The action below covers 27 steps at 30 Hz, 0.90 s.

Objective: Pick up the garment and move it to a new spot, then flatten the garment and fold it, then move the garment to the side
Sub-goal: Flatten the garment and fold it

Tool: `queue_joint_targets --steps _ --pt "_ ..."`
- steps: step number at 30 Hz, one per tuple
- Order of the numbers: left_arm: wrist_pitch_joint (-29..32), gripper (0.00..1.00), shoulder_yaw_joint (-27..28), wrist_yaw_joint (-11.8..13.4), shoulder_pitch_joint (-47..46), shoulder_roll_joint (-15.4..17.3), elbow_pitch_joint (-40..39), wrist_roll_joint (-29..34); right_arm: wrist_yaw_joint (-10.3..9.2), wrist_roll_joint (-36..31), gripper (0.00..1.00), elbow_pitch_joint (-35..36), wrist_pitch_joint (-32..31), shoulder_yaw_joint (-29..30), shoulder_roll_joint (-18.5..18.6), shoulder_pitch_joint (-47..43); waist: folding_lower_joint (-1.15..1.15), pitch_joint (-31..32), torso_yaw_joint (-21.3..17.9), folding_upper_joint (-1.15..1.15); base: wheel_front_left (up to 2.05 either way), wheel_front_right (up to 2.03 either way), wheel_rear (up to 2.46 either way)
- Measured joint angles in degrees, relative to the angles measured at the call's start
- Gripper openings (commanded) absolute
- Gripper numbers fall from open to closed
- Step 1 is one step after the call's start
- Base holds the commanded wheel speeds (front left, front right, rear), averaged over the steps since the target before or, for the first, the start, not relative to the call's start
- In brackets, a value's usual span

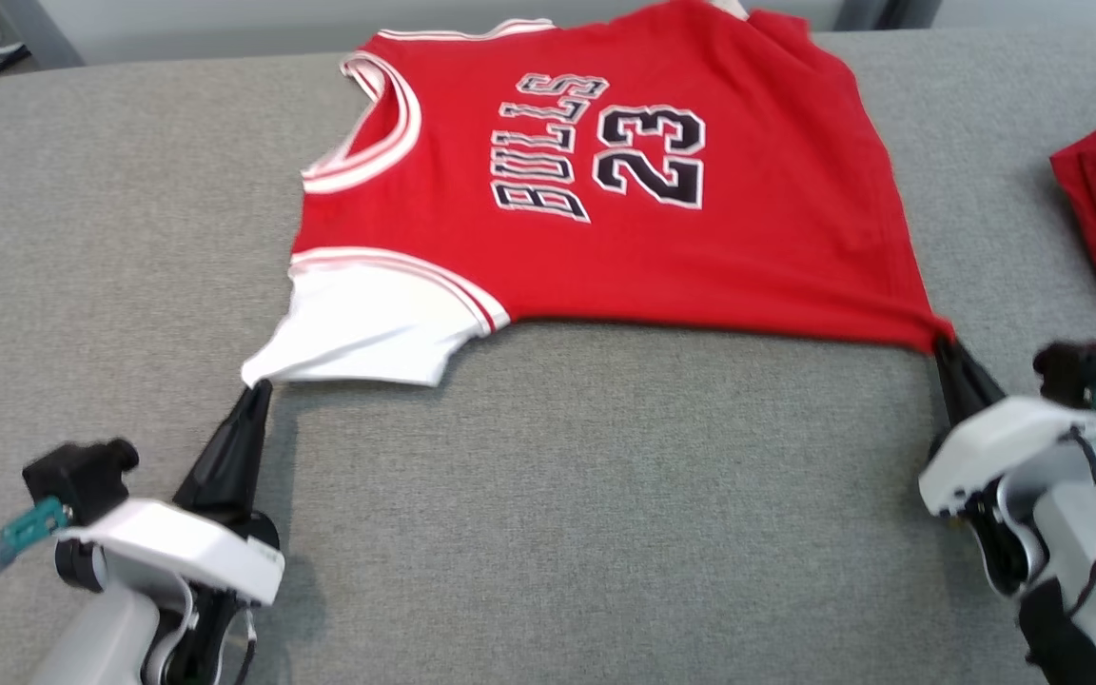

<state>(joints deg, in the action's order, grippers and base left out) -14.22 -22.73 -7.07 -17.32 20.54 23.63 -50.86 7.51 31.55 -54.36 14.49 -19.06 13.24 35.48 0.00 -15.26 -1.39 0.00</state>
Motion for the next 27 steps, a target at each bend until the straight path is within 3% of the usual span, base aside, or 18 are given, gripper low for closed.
queue_joint_targets --steps 3,5,8,12,18,27 --pt "0.0 0.0 2.4 0.9 5.8 0.1 -7.8 1.9 0.0 2.2 0.0 3.1 0.0 -0.4 0.1 -4.5 0.0 0.9 1.1 0.0 0.0 0.0 0.0" --pt "0.0 0.0 2.5 2.3 9.2 0.2 -12.7 2.3 -0.02 7.7 0.0 7.0 0.0 -3.5 -0.2 -7.2 0.0 1.4 1.8 0.0 0.0 0.0 0.0" --pt "0.2 0.0 2.5 3.6 12.6 1.0 -16.7 2.4 -0.01 9.4 0.0 8.7 0.0 -6.1 0.6 -8.9 0.0 1.7 2.5 0.0 0.0 0.0 0.0" --pt "3.2 0.0 1.7 6.5 18.6 1.9 -23.6 1.8 -0.01 8.9 0.0 9.4 0.0 -2.8 6.0 -10.4 0.0 2.0 4.2 0.0 0.0 0.0 0.0" --pt "5.4 0.0 0.5 7.9 21.4 1.8 -25.4 1.1 0.0 5.1 0.0 11.5 0.0 1.9 6.4 -14.1 0.0 2.6 4.7 0.0 0.0 0.0 0.0" --pt "9.6 0.0 -1.1 9.2 23.1 2.8 -26.1 0.3 -0.01 4.8 0.0 15.6 0.2 1.0 5.8 -19.6 0.0 2.8 3.7 0.0 0.0 0.0 0.0"
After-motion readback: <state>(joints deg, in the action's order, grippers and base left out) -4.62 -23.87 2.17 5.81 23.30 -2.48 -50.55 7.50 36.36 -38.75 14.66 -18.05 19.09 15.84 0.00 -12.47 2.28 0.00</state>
